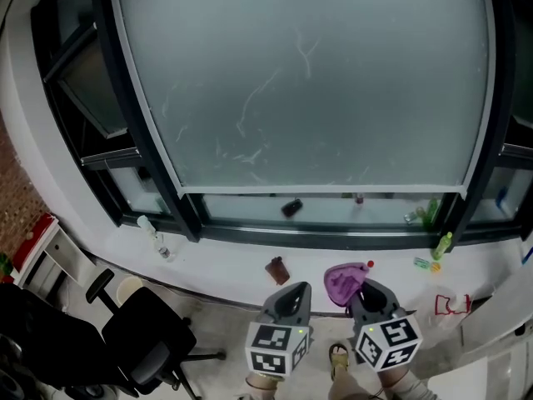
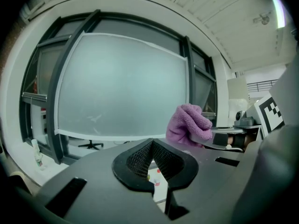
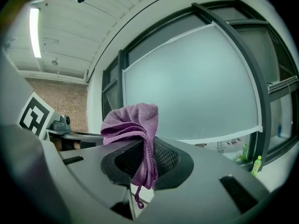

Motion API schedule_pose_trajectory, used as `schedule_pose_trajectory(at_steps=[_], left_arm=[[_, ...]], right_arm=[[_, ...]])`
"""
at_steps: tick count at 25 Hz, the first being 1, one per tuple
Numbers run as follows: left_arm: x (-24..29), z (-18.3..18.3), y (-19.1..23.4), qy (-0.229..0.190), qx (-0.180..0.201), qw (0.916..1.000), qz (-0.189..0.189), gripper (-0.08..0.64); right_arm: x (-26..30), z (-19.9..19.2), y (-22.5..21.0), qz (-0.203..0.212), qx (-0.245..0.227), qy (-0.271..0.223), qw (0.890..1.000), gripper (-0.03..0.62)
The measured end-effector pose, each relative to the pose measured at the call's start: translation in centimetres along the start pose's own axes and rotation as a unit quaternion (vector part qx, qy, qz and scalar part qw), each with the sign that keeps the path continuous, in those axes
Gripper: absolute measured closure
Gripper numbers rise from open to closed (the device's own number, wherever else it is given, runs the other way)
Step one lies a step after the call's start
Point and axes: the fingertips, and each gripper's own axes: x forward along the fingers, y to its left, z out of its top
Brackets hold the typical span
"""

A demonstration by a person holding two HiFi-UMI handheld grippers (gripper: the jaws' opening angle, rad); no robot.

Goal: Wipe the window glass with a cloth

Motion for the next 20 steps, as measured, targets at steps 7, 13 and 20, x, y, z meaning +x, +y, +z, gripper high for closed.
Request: schedule_pose_trajectory(at_steps=[7,13,20], left_arm=[[6.9,2.1,2.2,-0.006,0.005,0.9999,0.014,0.555],[13.4,4.4,4.0,-0.003,0.008,0.9996,0.026,0.555],[19.6,6.2,5.6,-0.005,0.003,0.9993,0.038,0.555]], right_arm=[[5.9,2.1,-5.2,0.010,-0.003,-0.011,1.000,0.543],[11.1,4.7,-9.9,0.018,-0.011,-0.012,1.000,0.543],[16.2,6.5,-14.5,0.031,-0.018,-0.013,0.999,0.543]])
